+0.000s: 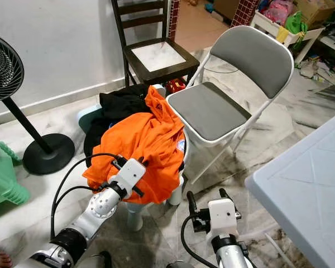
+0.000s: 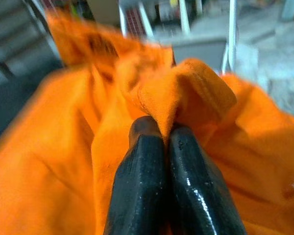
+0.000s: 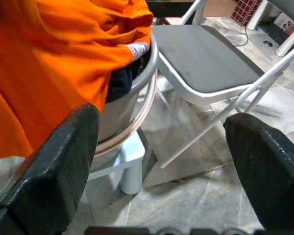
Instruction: Hang hanger
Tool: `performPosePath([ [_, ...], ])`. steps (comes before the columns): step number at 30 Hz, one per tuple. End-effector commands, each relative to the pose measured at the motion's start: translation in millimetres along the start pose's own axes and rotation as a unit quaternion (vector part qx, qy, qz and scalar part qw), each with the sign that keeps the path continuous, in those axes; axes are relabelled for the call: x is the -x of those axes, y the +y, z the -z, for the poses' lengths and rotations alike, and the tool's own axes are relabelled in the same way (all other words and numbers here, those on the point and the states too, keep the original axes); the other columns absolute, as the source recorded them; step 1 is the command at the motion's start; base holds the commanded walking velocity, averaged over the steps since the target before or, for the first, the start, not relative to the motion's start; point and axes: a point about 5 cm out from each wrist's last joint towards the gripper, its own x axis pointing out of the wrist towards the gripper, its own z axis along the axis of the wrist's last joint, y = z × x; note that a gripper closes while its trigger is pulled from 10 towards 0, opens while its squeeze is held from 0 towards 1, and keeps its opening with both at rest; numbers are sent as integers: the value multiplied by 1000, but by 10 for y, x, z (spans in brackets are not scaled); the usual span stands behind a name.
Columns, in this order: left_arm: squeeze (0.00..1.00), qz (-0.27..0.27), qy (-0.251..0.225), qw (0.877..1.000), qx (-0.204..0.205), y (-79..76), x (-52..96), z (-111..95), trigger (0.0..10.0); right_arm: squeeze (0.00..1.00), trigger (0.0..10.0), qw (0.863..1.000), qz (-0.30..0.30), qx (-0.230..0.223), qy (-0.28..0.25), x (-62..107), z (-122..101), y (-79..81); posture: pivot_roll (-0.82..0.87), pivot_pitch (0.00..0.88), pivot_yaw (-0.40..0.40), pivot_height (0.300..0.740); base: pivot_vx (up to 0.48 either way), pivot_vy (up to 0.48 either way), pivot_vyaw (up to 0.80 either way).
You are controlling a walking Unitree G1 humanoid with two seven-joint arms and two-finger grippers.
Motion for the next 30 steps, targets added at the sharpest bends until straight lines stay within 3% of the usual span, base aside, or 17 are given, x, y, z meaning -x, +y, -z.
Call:
performPosePath([
  [1,0,-1,-70,997,-33,22,-20,-198,0,0,10000,1000,8,0,8,31,31,-51,-63,152,-103,740,0,0,0],
  [5,0,4,-150,986,-78,106,-37,-438,0,0,10000,1000,1,-3,11,-10,57,4,-34,150,-102,740,0,0,0],
  [10,0,12,-201,976,-81,127,-53,-649,0,0,10000,1000,-4,-5,5,-76,30,48,-16,149,-99,740,0,0,0],
  [14,0,28,-256,964,-58,109,-51,-889,0,0,10000,1000,-3,-5,5,-117,36,51,1,148,-94,740,0,0,0],
  [21,0,79,-246,966,-6,73,-194,-1048,0,0,10000,1000,13,-8,-2,-163,30,29,13,125,-81,740,0,0,0],
  [23,0,79,-207,975,23,74,-268,-988,0,0,10000,999,38,-19,-9,-177,16,-26,16,119,-76,740,0,0,0],
  [25,0,77,-192,978,19,85,-268,-920,0,0,10000,998,58,-30,-15,-184,1,-66,15,112,-70,740,0,0,0],
  [28,0,67,-123,989,50,115,-274,-694,0,0,10000,987,125,-98,-38,-167,-40,-227,33,90,-57,740,0,0,0],
  [30,0,65,-104,991,57,113,-277,-641,0,0,10000,984,133,-107,-39,-160,-40,-252,36,88,-56,740,0,0,0],
])
